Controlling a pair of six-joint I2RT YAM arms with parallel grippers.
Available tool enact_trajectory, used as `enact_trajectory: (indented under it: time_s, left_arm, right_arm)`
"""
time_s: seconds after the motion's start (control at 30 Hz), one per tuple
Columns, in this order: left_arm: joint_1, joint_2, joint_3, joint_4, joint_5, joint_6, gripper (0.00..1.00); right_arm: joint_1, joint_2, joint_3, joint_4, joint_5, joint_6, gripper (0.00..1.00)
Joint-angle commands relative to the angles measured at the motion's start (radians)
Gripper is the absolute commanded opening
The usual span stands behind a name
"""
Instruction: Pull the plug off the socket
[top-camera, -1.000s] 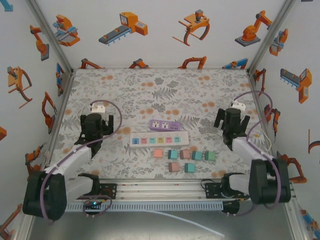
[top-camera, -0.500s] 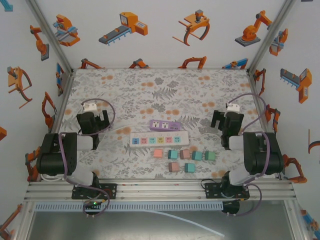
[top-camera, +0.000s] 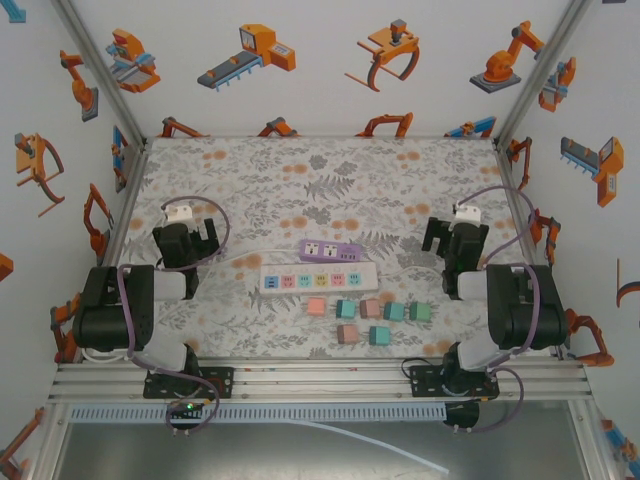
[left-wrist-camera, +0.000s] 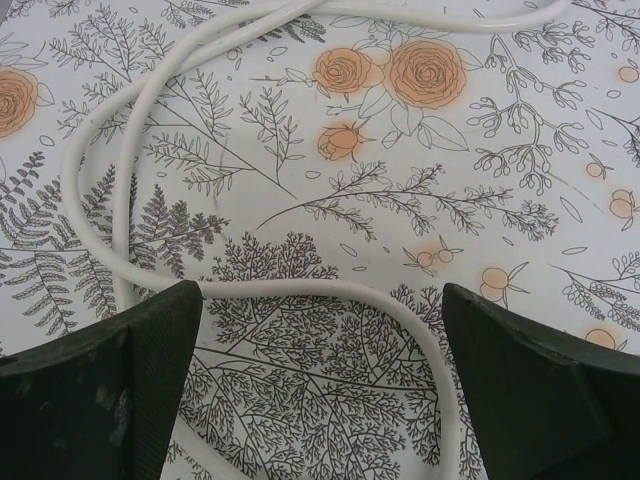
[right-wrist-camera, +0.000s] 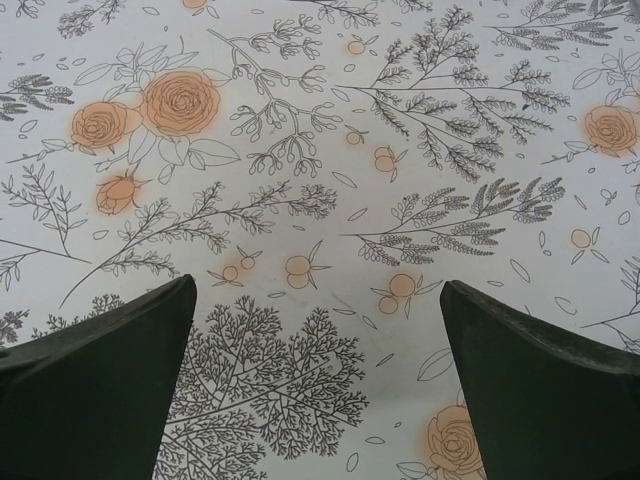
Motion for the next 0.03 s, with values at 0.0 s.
enact_trajectory:
  time_s: [0.0]
  left_arm:
    - [0.003,-0.002,0.017,0.022,-0.001,-0.017,0.97]
  right_arm:
    - [-0.007,-0.001,-0.016,0.062,0.009,-0.003,0.99]
